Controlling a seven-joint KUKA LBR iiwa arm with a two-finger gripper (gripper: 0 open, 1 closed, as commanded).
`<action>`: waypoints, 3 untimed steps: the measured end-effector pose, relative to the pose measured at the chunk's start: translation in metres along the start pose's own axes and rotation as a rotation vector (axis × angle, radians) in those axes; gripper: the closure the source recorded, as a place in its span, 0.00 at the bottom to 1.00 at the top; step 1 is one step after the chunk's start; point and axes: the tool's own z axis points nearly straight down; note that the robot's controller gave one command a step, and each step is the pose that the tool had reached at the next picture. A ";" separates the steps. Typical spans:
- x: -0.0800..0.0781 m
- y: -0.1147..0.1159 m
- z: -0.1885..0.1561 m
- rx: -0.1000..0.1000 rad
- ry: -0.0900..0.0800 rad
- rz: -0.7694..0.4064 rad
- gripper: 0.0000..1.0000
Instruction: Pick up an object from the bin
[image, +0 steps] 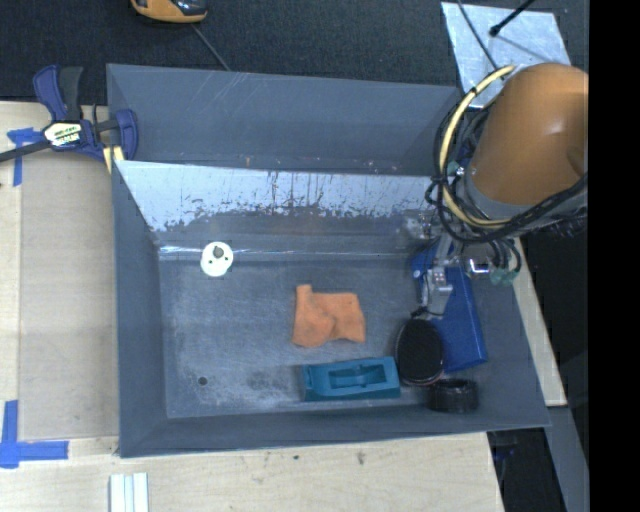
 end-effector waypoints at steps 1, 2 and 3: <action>-0.001 0.000 -0.005 0.000 -0.009 -0.001 0.00; 0.004 0.022 0.043 0.000 -0.011 0.115 0.00; -0.001 0.084 0.076 -0.001 -0.007 0.216 0.00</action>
Offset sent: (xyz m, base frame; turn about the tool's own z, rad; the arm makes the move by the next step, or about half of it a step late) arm -0.0193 0.0794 -0.1685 0.4035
